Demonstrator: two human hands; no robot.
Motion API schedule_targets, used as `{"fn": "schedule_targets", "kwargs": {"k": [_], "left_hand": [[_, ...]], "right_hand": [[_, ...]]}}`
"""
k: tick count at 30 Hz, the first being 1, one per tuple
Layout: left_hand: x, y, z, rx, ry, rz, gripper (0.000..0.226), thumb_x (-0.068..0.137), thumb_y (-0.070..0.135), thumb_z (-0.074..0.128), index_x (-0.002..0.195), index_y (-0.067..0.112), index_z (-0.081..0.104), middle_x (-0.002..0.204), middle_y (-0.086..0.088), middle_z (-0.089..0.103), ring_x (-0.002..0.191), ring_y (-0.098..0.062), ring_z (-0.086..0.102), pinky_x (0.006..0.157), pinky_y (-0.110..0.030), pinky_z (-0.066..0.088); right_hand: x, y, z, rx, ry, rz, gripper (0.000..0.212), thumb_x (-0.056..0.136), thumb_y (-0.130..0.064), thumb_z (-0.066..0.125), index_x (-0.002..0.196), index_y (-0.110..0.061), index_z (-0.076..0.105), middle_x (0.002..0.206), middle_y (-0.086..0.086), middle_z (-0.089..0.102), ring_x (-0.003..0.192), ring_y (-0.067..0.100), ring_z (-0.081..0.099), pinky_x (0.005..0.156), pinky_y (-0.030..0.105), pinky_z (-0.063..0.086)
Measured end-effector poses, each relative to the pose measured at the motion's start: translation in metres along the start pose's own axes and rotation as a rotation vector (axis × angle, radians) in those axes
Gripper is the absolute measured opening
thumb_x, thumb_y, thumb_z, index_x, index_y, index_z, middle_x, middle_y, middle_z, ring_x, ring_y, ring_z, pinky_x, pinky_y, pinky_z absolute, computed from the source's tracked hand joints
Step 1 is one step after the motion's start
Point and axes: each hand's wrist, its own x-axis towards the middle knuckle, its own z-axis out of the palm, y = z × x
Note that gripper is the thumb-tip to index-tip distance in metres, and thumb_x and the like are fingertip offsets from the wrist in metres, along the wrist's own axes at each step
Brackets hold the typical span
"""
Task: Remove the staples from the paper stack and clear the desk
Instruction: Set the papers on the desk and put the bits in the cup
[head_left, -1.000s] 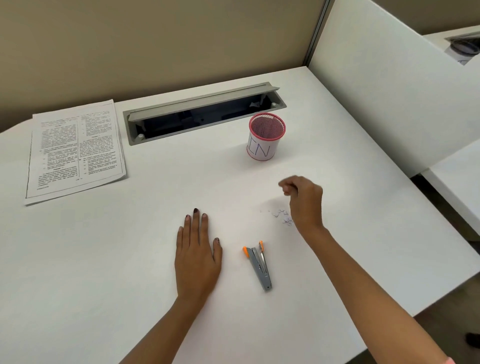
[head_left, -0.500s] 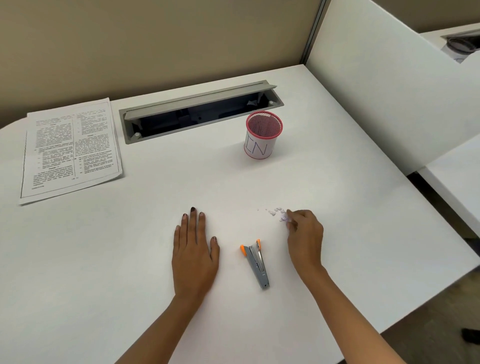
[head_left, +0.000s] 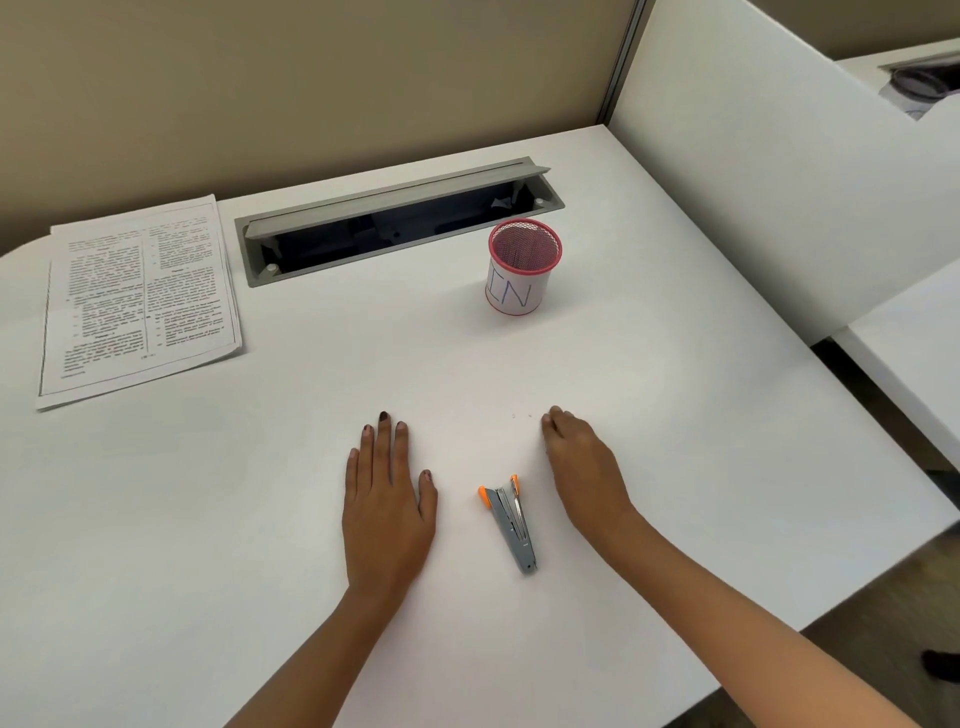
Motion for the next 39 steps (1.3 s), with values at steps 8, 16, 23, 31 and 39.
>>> {"fn": "schedule_targets", "kwargs": {"k": [8, 16, 23, 31, 39], "left_hand": [[0.0, 0.001, -0.001, -0.002, -0.001, 0.001, 0.059, 0.095, 0.034, 0.029, 0.15, 0.011, 0.027, 0.16, -0.004, 0.018, 0.149, -0.021, 0.014, 0.121, -0.036, 0.011], [0.0, 0.001, -0.001, -0.002, -0.001, -0.001, 0.059, 0.095, 0.033, 0.031, 0.15, 0.011, 0.027, 0.16, -0.005, 0.018, 0.149, -0.021, 0.014, 0.12, -0.036, 0.012], [0.0, 0.001, -0.002, -0.007, -0.002, -0.001, 0.059, 0.095, 0.033, 0.03, 0.15, 0.011, 0.027, 0.16, -0.004, 0.018, 0.148, -0.02, 0.014, 0.12, -0.036, 0.011], [0.0, 0.001, -0.001, -0.013, -0.004, -0.003, 0.06, 0.095, 0.034, 0.03, 0.15, 0.012, 0.026, 0.161, -0.003, 0.016, 0.149, -0.019, 0.013, 0.121, -0.035, 0.01], [0.0, 0.001, -0.002, -0.025, -0.008, -0.005, 0.06, 0.094, 0.036, 0.028, 0.15, 0.013, 0.027, 0.161, -0.002, 0.017, 0.149, -0.019, 0.013, 0.12, -0.035, 0.01]], "right_hand": [[0.019, -0.004, -0.027, -0.034, 0.041, 0.028, 0.046, 0.027, 0.026, 0.064, 0.046, -0.01, 0.044, 0.045, 0.007, 0.044, 0.04, 0.019, 0.033, 0.039, 0.021, 0.014], [0.048, 0.027, -0.034, 0.453, -0.117, 0.389, 0.015, 0.071, 0.005, 0.064, 0.072, -0.006, 0.074, 0.075, 0.006, 0.072, 0.073, 0.021, 0.065, 0.067, 0.026, 0.05], [0.064, 0.065, -0.044, 1.31, -0.211, 0.732, 0.006, 0.071, 0.002, 0.075, 0.075, -0.001, 0.071, 0.08, 0.012, 0.072, 0.08, 0.025, 0.065, 0.084, 0.029, 0.057], [0.149, 0.041, -0.087, 1.76, 0.057, 0.597, 0.006, 0.078, 0.011, 0.067, 0.082, 0.008, 0.065, 0.073, 0.012, 0.07, 0.07, 0.018, 0.068, 0.072, 0.023, 0.058], [0.208, 0.01, -0.106, 0.662, 0.395, 0.2, 0.015, 0.076, 0.004, 0.066, 0.084, -0.003, 0.076, 0.082, 0.014, 0.073, 0.076, 0.021, 0.067, 0.074, 0.027, 0.056]]}}
